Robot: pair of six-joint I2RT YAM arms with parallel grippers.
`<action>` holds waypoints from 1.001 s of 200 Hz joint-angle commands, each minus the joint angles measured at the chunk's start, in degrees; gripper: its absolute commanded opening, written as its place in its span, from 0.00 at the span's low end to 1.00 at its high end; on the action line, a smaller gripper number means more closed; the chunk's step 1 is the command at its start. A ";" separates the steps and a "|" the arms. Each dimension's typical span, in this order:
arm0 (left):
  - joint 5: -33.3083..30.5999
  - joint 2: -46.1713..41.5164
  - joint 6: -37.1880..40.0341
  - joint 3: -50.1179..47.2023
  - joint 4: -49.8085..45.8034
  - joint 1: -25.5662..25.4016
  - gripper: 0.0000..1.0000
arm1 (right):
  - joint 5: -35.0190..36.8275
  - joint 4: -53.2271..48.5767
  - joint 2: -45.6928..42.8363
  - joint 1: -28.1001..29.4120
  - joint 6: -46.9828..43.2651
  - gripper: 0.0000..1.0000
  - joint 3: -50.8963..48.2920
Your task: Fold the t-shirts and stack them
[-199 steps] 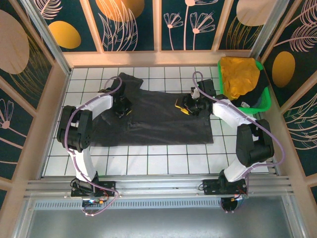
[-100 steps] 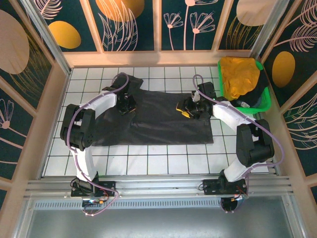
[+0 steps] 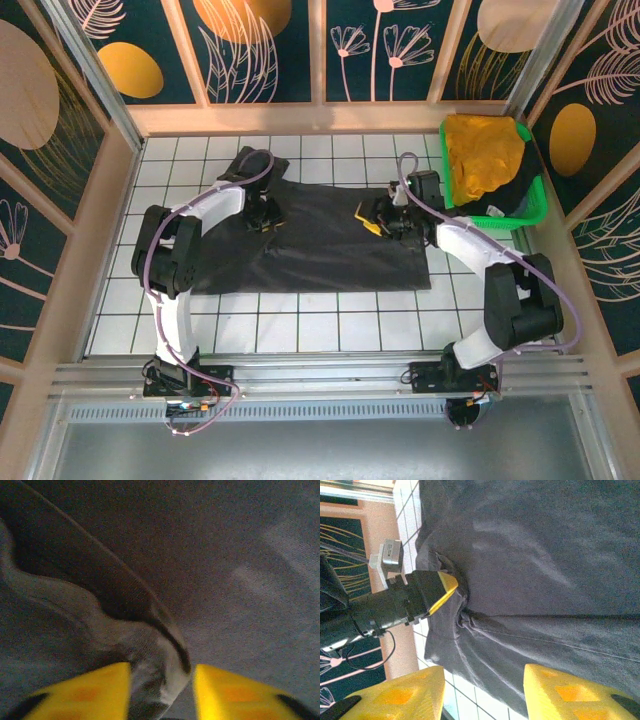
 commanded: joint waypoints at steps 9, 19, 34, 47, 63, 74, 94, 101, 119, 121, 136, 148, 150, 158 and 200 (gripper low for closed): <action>-10.59 -4.96 2.05 1.16 -4.03 -0.10 0.65 | 0.84 -0.85 -2.78 -2.53 -1.65 0.46 -3.17; -11.66 -7.58 0.94 -1.27 -3.59 0.79 0.64 | 2.74 -3.57 -3.46 -3.66 -3.19 0.46 -4.11; -10.00 -11.75 -1.61 -6.74 -1.74 3.60 0.58 | 5.86 -8.02 -3.93 -5.85 -4.67 0.44 -5.60; -6.96 -14.89 -4.25 -12.99 1.14 7.14 0.49 | 8.69 -11.38 -3.84 -6.97 -5.80 0.40 -6.41; -3.52 -16.21 -6.44 -19.20 4.37 10.61 0.40 | 11.61 -13.44 -2.97 -6.96 -7.30 0.38 -6.61; -1.96 -16.21 -7.43 -21.63 6.11 12.01 0.36 | 13.73 -14.66 -1.74 -6.81 -7.68 0.37 -6.62; -1.71 -14.48 -9.36 -24.41 8.13 13.59 0.30 | 17.60 -16.78 1.75 -6.59 -8.29 0.33 -6.72; -1.21 -13.95 -10.26 -25.70 9.09 14.28 0.28 | 19.24 -17.99 3.25 -6.62 -8.67 0.33 -6.48; -0.66 -13.82 -12.46 -30.15 11.18 15.56 0.27 | 22.11 -21.94 7.43 -6.38 -9.84 0.30 -5.36; -0.79 -13.81 -12.61 -30.47 11.18 15.58 0.26 | 22.40 -22.43 7.73 -6.36 -9.99 0.30 -5.24; -2.33 -14.72 -12.62 -32.93 10.63 15.77 0.26 | 24.15 -25.39 9.75 -5.66 -10.57 0.30 -4.77; -3.82 -15.81 -12.50 -34.88 9.80 15.86 0.26 | 25.74 -27.66 9.95 -4.78 -10.60 0.30 -4.68; -4.10 -16.05 -12.40 -35.22 9.63 15.87 0.26 | 26.01 -28.16 9.94 -4.57 -10.60 0.30 -4.67; -5.42 -17.05 -12.26 -36.66 8.87 15.94 0.26 | 26.91 -29.83 9.79 -3.88 -10.44 0.31 -4.76; -8.77 -24.98 -11.39 -44.77 5.78 18.69 0.25 | 24.27 -35.92 6.58 -0.22 -9.52 0.33 -9.08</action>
